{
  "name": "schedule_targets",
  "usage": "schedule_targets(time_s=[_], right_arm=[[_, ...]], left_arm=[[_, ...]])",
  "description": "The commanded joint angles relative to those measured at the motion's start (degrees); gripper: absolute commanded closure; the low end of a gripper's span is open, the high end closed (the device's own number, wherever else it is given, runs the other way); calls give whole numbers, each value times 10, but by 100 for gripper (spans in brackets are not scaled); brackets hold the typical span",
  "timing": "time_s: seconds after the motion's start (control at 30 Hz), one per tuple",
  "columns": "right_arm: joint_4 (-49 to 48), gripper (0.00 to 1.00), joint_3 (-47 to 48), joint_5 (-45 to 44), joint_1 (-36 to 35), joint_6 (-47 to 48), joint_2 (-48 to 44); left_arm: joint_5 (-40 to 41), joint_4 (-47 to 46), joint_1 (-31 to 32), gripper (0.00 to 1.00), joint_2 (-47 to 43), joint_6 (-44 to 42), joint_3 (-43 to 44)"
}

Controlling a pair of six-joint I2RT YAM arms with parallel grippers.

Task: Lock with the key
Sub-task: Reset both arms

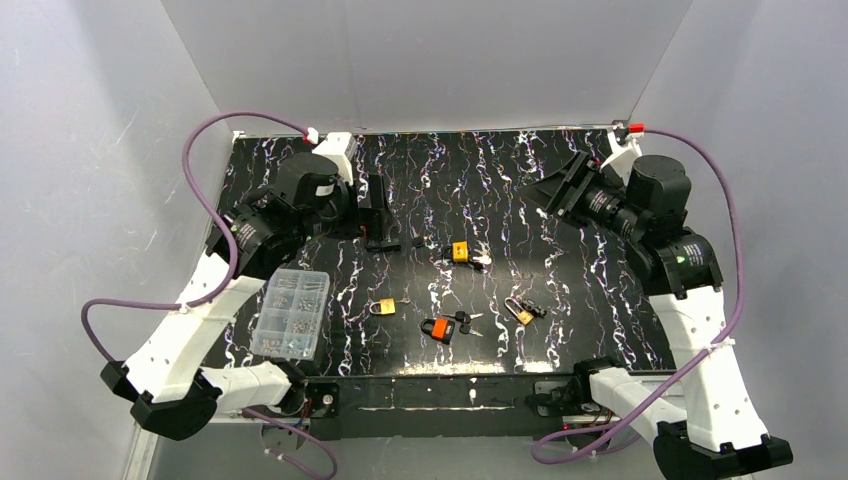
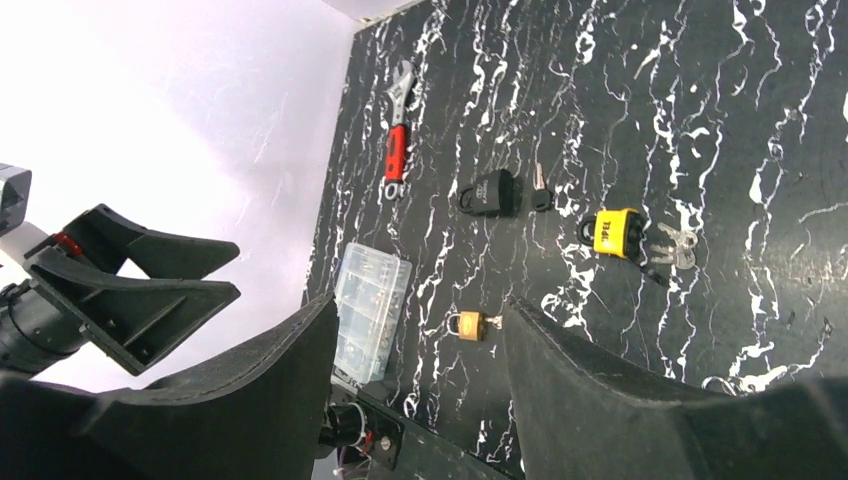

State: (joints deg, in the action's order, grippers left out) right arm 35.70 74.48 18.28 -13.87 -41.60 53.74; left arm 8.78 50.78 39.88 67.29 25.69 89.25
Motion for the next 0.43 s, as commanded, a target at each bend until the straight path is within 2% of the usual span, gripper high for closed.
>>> schedule_targets(time_s=[0.0, 0.4], right_arm=[[-17, 32, 30, 17, 1, 12, 4], [-23, 31, 11, 17, 1, 11, -6]], left_arm=[[25, 32, -4, 2, -3, -14, 32], [-4, 27, -5, 2, -10, -20, 36]])
